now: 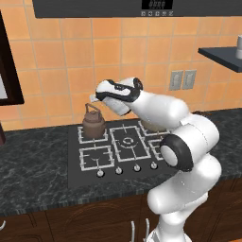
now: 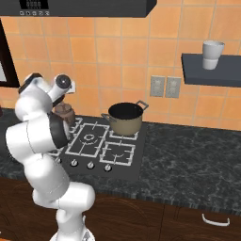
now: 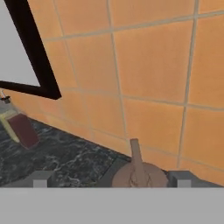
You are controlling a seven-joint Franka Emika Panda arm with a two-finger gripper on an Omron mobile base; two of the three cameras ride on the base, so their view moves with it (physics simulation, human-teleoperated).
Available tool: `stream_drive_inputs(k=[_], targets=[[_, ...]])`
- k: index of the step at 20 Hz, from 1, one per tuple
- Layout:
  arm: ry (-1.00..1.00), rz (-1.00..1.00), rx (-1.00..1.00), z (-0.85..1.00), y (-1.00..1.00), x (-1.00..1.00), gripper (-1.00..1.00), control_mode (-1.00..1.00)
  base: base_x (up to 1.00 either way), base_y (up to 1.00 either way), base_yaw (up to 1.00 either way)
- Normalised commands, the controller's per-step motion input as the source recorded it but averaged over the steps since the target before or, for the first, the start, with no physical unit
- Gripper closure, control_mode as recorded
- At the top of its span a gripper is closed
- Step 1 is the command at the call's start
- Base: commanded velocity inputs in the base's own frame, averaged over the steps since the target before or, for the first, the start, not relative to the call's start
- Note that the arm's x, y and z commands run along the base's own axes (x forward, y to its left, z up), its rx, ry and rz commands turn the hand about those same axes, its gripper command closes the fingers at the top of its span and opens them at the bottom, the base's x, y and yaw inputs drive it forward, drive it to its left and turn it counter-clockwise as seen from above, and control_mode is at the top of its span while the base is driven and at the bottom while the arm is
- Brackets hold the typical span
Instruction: Pick the kettle from the counter and place it on a stove burner. Then turn the burner on.
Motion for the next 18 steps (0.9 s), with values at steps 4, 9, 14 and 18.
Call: stream_drive_inputs(k=[4, 9, 14, 18], targets=[[0.13, 0.00, -0.11, 0.36, -0.13, -0.89, -1.00, -1.00, 0.00, 0.00, 0.00], [0.24, -0.02, -0.15, 0.43, -0.02, -0.95, -1.00, -1.00, 0.00, 0.00, 0.00], [0.32, -0.04, -0.04, 0.55, 0.00, -0.99, -1.00, -1.00, 0.00, 0.00, 0.00], [0.38, -0.07, -0.10, 0.27, 0.00, -0.66, -1.00, -1.00, 0.00, 0.00, 0.00]])
